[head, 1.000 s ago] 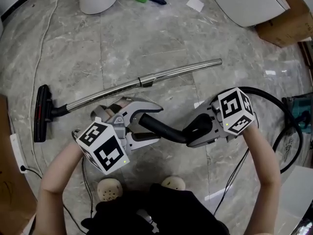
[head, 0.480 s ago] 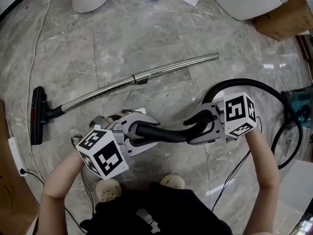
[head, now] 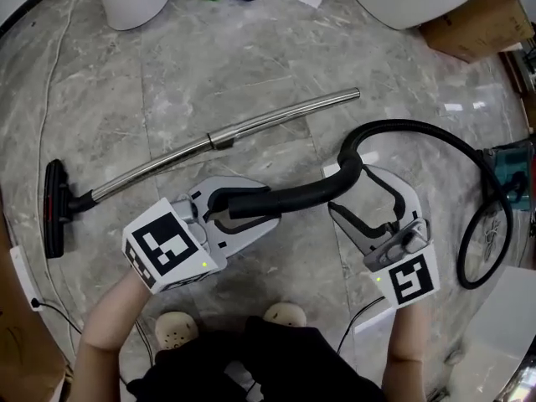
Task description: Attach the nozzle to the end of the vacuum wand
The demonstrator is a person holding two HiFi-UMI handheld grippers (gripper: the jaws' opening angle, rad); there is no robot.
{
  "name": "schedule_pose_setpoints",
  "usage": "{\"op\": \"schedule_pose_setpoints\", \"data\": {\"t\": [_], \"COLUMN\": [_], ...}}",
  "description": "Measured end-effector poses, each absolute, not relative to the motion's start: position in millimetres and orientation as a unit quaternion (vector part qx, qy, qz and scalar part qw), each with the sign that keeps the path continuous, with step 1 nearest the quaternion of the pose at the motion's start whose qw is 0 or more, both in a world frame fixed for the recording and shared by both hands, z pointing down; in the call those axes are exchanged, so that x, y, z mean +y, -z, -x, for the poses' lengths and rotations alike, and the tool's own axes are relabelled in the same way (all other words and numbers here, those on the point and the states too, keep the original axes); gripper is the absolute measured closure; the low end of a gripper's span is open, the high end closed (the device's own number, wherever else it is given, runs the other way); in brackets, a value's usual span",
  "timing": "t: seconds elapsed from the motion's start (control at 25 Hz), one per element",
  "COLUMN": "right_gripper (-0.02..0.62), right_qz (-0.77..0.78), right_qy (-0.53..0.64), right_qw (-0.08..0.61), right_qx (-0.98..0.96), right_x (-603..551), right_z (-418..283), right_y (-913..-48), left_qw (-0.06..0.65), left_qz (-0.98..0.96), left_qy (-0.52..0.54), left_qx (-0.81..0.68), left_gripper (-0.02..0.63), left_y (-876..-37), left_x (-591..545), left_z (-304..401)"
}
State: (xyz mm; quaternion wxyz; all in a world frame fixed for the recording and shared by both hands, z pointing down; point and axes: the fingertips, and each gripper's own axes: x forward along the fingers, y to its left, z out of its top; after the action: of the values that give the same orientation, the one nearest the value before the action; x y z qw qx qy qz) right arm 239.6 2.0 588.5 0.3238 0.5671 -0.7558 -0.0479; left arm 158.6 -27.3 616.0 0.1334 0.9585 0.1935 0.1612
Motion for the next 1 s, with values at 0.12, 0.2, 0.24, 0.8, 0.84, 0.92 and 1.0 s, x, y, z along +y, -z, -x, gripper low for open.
{"op": "schedule_pose_setpoints", "data": {"t": [0.12, 0.2, 0.24, 0.8, 0.84, 0.92, 1.0], "right_gripper": [0.318, 0.316, 0.316, 0.483, 0.483, 0.483, 0.485], "right_qz": [-0.544, -0.565, -0.589, -0.667, -0.668, -0.660, -0.645], "right_qy": [0.205, 0.296, 0.320, 0.359, 0.349, 0.329, 0.297], "right_qw": [0.509, 0.545, 0.535, 0.450, 0.453, 0.469, 0.498], "right_qx": [-0.635, -0.544, -0.514, -0.472, -0.476, -0.487, -0.497], "right_x": [-1, -14, -21, -48, -49, -55, -62], "right_z": [-237, -238, -240, -266, -274, -289, -305], "right_y": [-611, -609, -603, -570, -570, -575, -587], "left_qw": [0.198, 0.216, 0.222, 0.121, 0.091, 0.040, 0.014], "left_qz": [-0.950, -0.947, -0.945, -0.961, -0.962, -0.960, -0.956], "left_qy": [-0.139, -0.124, -0.119, -0.177, -0.196, -0.231, -0.255], "left_qx": [0.198, 0.204, 0.207, 0.175, 0.166, 0.155, 0.144], "left_gripper": [0.443, 0.445, 0.445, 0.445, 0.445, 0.445, 0.443], "left_y": [-599, -585, -579, -596, -606, -626, -642], "left_x": [-26, -23, -21, -31, -36, -43, -50], "left_z": [-168, -177, -181, -196, -194, -190, -187]}}
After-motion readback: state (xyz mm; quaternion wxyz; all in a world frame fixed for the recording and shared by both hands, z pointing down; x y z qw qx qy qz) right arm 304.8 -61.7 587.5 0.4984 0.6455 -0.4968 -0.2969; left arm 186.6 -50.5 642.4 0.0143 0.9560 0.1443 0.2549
